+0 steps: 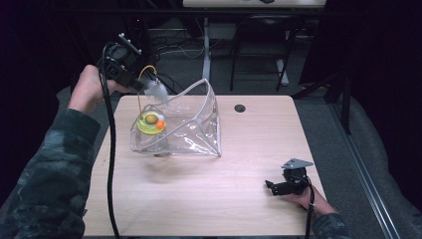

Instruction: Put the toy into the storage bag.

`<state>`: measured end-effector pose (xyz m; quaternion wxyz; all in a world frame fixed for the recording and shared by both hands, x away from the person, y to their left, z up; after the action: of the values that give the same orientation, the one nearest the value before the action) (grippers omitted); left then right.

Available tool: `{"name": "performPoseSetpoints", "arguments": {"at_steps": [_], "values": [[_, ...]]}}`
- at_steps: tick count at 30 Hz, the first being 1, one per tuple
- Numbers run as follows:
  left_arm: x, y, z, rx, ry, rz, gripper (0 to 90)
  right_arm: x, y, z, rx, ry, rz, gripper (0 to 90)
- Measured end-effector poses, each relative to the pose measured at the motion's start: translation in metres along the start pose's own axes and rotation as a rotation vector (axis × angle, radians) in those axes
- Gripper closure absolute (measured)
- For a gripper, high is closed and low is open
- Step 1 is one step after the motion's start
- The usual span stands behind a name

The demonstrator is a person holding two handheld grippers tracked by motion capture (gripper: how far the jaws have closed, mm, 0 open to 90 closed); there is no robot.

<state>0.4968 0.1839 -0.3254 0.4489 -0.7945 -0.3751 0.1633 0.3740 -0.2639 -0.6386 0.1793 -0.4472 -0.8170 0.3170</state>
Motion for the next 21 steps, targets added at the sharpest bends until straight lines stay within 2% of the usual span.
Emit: {"name": "performPoseSetpoints", "arguments": {"at_steps": [9,14,21], "values": [[-0.006,0.011,-0.004,0.016,0.012,0.023,87.8,0.0,0.0,0.0,0.0,0.0,0.0,0.0],[-0.006,0.017,-0.004,0.008,0.0,0.029,87.8,0.0,0.0,0.0,0.001,0.0,0.0,0.0],[-0.009,0.033,0.0,0.028,-0.005,0.062,87.7,0.0,0.0,0.0,0.002,0.0,0.002,0.0]]}}
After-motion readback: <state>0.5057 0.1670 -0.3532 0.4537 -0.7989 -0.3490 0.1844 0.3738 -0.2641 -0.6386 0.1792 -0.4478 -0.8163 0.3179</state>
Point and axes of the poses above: each handheld gripper's, and its own axes: y roughly forward along the jaws, z roughly out of its underside, x roughly to its left, the point moved 7 cm from there along y, roughly forward along the jaws, and after that the axes turned 2 degrees about -x, right-handed, at the moved point
